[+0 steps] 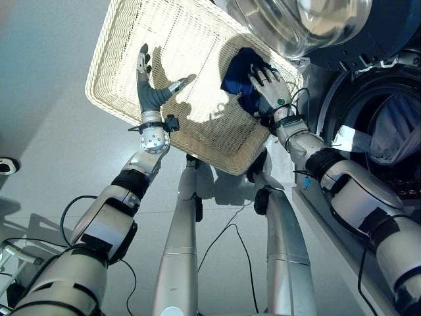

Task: Put the clothes into the washing machine.

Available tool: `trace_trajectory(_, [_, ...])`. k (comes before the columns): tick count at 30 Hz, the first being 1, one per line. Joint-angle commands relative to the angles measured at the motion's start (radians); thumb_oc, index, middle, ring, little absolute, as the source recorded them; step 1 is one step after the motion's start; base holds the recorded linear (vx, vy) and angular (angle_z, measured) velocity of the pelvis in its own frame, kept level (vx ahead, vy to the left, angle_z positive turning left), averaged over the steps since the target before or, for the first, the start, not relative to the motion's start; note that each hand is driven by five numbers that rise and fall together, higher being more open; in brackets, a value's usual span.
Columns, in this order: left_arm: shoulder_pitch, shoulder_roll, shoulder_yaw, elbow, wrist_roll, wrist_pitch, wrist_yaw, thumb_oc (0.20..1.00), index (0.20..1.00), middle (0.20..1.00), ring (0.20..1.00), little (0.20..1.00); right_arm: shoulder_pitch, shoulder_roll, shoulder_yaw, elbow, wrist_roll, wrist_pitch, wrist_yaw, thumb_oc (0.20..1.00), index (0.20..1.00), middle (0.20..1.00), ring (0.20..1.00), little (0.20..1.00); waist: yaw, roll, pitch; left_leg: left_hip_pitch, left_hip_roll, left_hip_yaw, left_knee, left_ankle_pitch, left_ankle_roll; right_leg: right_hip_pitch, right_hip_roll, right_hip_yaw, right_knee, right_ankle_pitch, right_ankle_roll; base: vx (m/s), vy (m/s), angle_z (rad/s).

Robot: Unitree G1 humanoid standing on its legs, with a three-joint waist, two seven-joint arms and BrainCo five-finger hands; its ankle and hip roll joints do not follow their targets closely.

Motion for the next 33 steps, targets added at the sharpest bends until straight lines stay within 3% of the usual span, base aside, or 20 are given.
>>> trace_trajectory(1, [-0.029, -0.032, 0.041, -0.050, 0.006, -0.068, 0.011, 1.000, 1.000, 1.000, 1.000, 1.000, 0.020, -0.051, 0.050, 0.120, -0.079, 0.042, 0.116, 0.244, 0.244, 0.244, 0.244, 0.244, -0.014, 0.055, -0.012, -0.041, -0.081, 0.081, 0.142, -0.103, 0.032, 0.076, 0.047, -0.028, -0.356, 0.279, 0.130, 0.00, 0.000, 0.00])
trace_trajectory(2, [-0.025, -0.033, 0.041, -0.055, 0.009, -0.070, 0.015, 1.000, 1.000, 1.000, 1.000, 1.000, 0.025, -0.053, 0.048, 0.120, -0.088, 0.040, 0.113, 0.200, 0.200, 0.200, 0.200, 0.200, -0.014, 0.055, -0.012, -0.042, -0.081, 0.082, 0.141, -0.103, 0.033, 0.075, 0.047, -0.027, -0.357, 0.280, 0.129, 0.00, 0.000, 0.00])
trace_trajectory(12, [-0.010, -0.031, 0.060, -0.077, 0.014, -0.076, 0.021, 1.000, 1.000, 1.000, 1.000, 1.000, 0.049, -0.069, 0.029, 0.117, -0.120, 0.018, 0.080, 0.200, 0.200, 0.200, 0.200, 0.200, -0.021, 0.052, -0.012, -0.044, -0.077, 0.085, 0.137, -0.100, 0.032, 0.072, 0.053, -0.019, -0.360, 0.282, 0.128, 0.00, 0.000, 0.00])
trace_trajectory(18, [-0.003, -0.031, 0.068, -0.084, 0.014, -0.076, 0.021, 1.000, 1.000, 1.000, 1.000, 1.000, 0.058, -0.070, 0.008, 0.110, 0.004, 0.013, 0.060, 0.200, 0.200, 0.200, 0.200, 0.200, -0.024, 0.052, -0.012, -0.041, -0.076, 0.086, 0.130, -0.097, 0.031, 0.073, 0.054, -0.015, -0.368, 0.287, 0.128, 0.00, 0.000, 0.00])
trace_trajectory(19, [0.000, -0.032, 0.070, -0.086, 0.015, -0.074, 0.019, 1.000, 1.000, 1.000, 1.000, 1.000, 0.060, -0.069, -0.002, 0.108, 0.093, -0.002, 0.074, 0.200, 0.200, 0.200, 0.200, 0.200, -0.023, 0.053, -0.012, -0.041, -0.076, 0.087, 0.129, -0.097, 0.031, 0.074, 0.054, -0.016, -0.369, 0.288, 0.128, 0.00, 0.000, 0.00])
trace_trajectory(21, [0.005, -0.034, 0.079, -0.094, 0.015, -0.069, 0.017, 1.000, 1.000, 1.000, 1.000, 1.000, 0.089, -0.053, -0.078, 0.093, 0.488, -0.050, 0.109, 0.200, 0.200, 0.200, 0.200, 0.200, -0.025, 0.056, -0.012, -0.042, -0.073, 0.089, 0.128, -0.095, 0.029, 0.071, 0.053, -0.014, -0.366, 0.287, 0.125, 0.00, 0.000, 0.00])
trace_trajectory(22, [0.005, -0.034, 0.078, -0.094, 0.015, -0.069, 0.017, 1.000, 1.000, 1.000, 1.000, 1.000, 0.090, -0.053, -0.078, 0.093, 0.489, -0.050, 0.109, 0.200, 0.200, 0.200, 0.200, 0.200, -0.025, 0.055, -0.012, -0.041, -0.073, 0.089, 0.128, -0.095, 0.029, 0.072, 0.053, -0.014, -0.366, 0.287, 0.125, 0.00, 0.000, 0.00])
trace_trajectory(25, [0.012, -0.029, 0.099, -0.096, 0.002, -0.066, -0.006, 1.000, 1.000, 1.000, 1.000, 1.000, 0.134, -0.013, -0.241, 0.053, 0.919, -0.198, 0.213, 0.200, 0.200, 0.200, 0.200, 0.200, -0.025, 0.059, -0.012, -0.036, -0.070, 0.091, 0.126, -0.095, 0.025, 0.072, 0.055, -0.009, -0.363, 0.281, 0.119, 0.00, 0.026, 0.00])
trace_trajectory(28, [0.035, -0.009, 0.131, -0.101, -0.011, -0.069, -0.028, 1.000, 1.000, 1.000, 1.000, 1.000, 0.207, 0.007, -0.403, -0.040, 1.257, -0.342, 0.312, 0.200, 0.200, 0.200, 0.200, 0.200, -0.032, 0.051, -0.012, -0.032, -0.065, 0.093, 0.135, -0.099, 0.021, 0.074, 0.060, -0.007, -0.351, 0.272, 0.117, -0.01, 0.047, -0.01])
trace_trajectory(33, [0.072, 0.003, 0.149, -0.128, 0.007, -0.064, 0.004, 1.000, 1.000, 1.000, 1.000, 1.000, 0.322, -0.011, -0.505, -0.188, 1.493, -0.416, 0.367, 0.200, 0.200, 0.200, 0.200, 0.200, -0.056, 0.029, -0.012, -0.024, -0.053, 0.103, 0.130, -0.099, 0.015, 0.077, 0.069, -0.001, -0.348, 0.272, 0.121, -0.01, 0.039, -0.03])
